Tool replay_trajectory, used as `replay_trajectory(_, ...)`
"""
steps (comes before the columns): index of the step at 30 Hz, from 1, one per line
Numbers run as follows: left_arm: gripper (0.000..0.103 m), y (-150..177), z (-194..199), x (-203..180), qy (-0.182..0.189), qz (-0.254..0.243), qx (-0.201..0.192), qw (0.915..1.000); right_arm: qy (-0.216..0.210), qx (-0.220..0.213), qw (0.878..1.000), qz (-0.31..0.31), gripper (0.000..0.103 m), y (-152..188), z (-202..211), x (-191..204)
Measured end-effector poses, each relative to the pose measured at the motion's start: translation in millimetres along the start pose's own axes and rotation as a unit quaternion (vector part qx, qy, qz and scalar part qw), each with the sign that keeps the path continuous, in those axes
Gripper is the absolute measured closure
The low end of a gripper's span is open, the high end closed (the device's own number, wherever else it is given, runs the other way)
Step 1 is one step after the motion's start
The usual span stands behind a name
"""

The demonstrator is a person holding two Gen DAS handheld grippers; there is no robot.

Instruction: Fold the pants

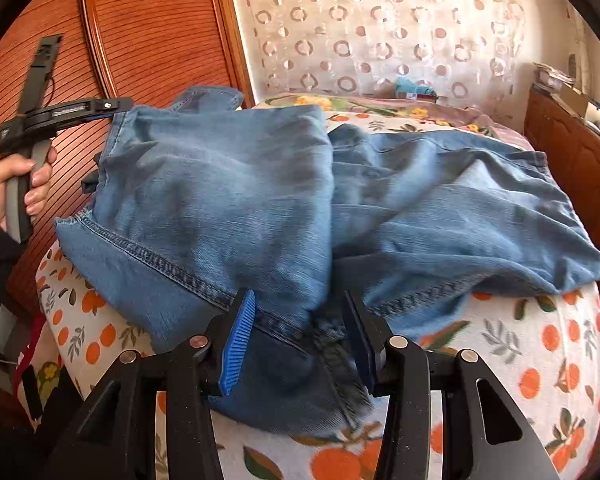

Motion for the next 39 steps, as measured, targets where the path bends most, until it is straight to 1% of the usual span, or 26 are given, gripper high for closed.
replay_trajectory(3,0.043,2.0,11.8,-24.7,0.011,-0.023,-0.012,0.9996,0.009,-0.006,1.000,-0.004,0.056,5.2,9.5,-9.9)
replay_trajectory(6,0.042,2.7,13.5,-54.7,0.038,-0.047,-0.014,0.9981,0.029,-0.012,0.999,-0.010,0.056,7.0,19.8,-21.3)
replay_trajectory(7,0.042,3.3,10.0,-66.2,0.050,-0.055,-0.012,0.9971,0.036,-0.014,0.999,-0.012,0.056,7.5,23.2,-26.6)
replay_trajectory(10,0.042,2.2,-6.6,-97.2,0.068,-0.081,-0.004,0.9943,0.045,-0.022,0.998,-0.030,0.056,9.2,34.6,-45.6)
replay_trajectory(11,0.042,1.0,-14.2,-108.9,0.080,-0.089,-0.002,0.9928,0.049,-0.024,0.998,-0.035,0.056,9.8,37.7,-51.5)
replay_trajectory(14,0.042,-0.9,-28.2,-133.9,0.103,-0.098,0.007,0.9899,0.068,-0.028,0.996,-0.046,0.056,11.6,46.4,-69.9)
replay_trajectory(17,0.042,7.0,-47.2,-153.2,0.110,-0.116,0.024,0.9869,0.085,-0.027,0.994,-0.056,0.056,15.9,53.5,-89.1)
replay_trajectory(22,0.042,35.0,-67.4,-165.0,0.118,-0.128,0.061,0.9828,0.113,-0.019,0.991,-0.076,0.056,20.0,57.8,-117.7)
replay_trajectory(26,0.042,51.2,-72.5,-168.0,0.118,-0.136,0.073,0.9810,0.130,-0.014,0.987,-0.094,0.056,19.8,63.1,-138.1)
replay_trajectory(30,0.042,52.6,-72.2,-172.5,0.113,-0.139,0.069,0.9813,0.141,-0.009,0.985,-0.102,0.056,17.5,67.8,-152.3)
replay_trajectory(33,0.042,52.9,-74.0,-170.9,0.120,-0.131,0.075,0.9812,0.147,-0.003,0.984,-0.105,0.056,14.0,67.6,-157.3)
replay_trajectory(35,0.042,52.2,-75.0,-168.9,0.122,-0.123,0.076,0.9819,0.153,0.005,0.983,-0.106,0.056,9.2,60.5,-160.7)
replay_trajectory(39,0.042,51.3,-75.9,-167.4,0.116,-0.117,0.074,0.9835,0.155,0.015,0.979,-0.135,0.056,3.1,49.1,-181.8)
Point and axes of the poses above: each gripper's, at about its wrist camera, not at the fingertips, and z roughly against the way its jaws point, x to its left, y to its underside, the point moved 7 cm from there along -z, roughly the way its jaws point, and after that the axes turned 10 degrees about x, right-handed, at the moved point
